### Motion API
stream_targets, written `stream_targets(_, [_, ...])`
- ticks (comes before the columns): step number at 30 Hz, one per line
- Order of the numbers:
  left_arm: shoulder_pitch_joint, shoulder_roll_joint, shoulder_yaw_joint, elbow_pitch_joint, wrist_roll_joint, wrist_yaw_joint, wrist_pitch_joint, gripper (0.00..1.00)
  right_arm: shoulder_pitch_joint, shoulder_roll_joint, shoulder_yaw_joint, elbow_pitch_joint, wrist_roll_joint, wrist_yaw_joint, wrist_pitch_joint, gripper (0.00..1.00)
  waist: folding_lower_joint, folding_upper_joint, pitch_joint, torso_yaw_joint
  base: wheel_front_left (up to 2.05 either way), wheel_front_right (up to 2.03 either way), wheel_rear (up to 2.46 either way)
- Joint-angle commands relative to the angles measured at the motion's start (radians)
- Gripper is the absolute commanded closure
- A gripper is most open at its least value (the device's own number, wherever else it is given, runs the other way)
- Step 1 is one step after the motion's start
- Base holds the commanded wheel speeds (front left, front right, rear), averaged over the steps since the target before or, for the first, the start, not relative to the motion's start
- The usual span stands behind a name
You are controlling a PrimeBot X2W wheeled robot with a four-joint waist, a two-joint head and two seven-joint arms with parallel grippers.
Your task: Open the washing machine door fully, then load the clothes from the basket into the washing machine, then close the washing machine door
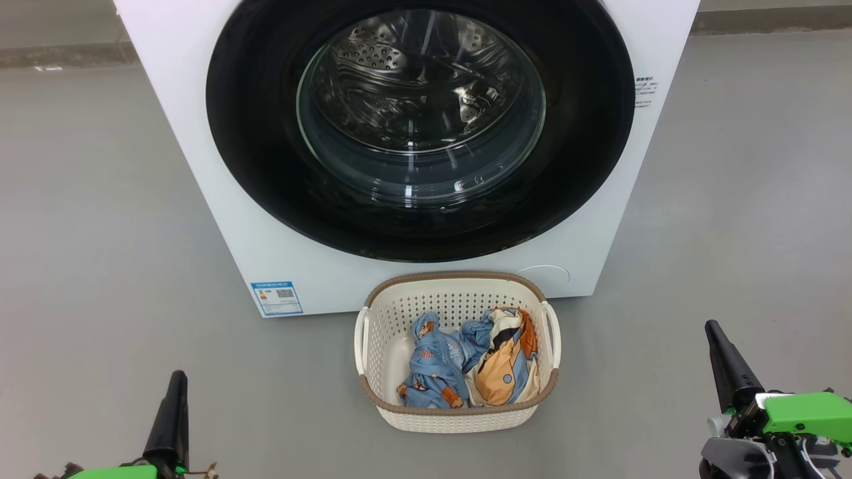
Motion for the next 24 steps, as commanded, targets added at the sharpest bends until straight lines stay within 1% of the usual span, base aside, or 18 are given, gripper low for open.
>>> stream_targets(1, [-0.043,0.009,0.031,-0.017,0.009,-0.007,0.006,1.0,-0.041,-0.009,0.02,-0.025,-0.003,0.008,0.004,1.0,0.0,-0.0001,0.0,0.0,0.0,0.0,0.0])
stream_targets(21, [-0.043,0.009,0.031,-0.017,0.009,-0.007,0.006,1.0,-0.041,-0.009,0.02,-0.025,-0.003,0.008,0.004,1.0,0.0,-0.0001,0.0,0.0,0.0,0.0,0.0])
stream_targets(22, [0.0,0.0,0.0,0.0,0.0,0.0,0.0,0.0,0.0,0.0,0.0,0.0,0.0,0.0,0.0,0.0,0.0,-0.0001,0.0,0.0,0.0,0.0,0.0])
stream_targets(24, [0.011,-0.004,-0.002,0.017,0.0,0.0,-0.002,0.0,0.01,0.006,0.001,0.02,0.0,0.0,0.0,0.0,0.0,-0.0001,0.0,0.0,0.0,0.0,0.0])
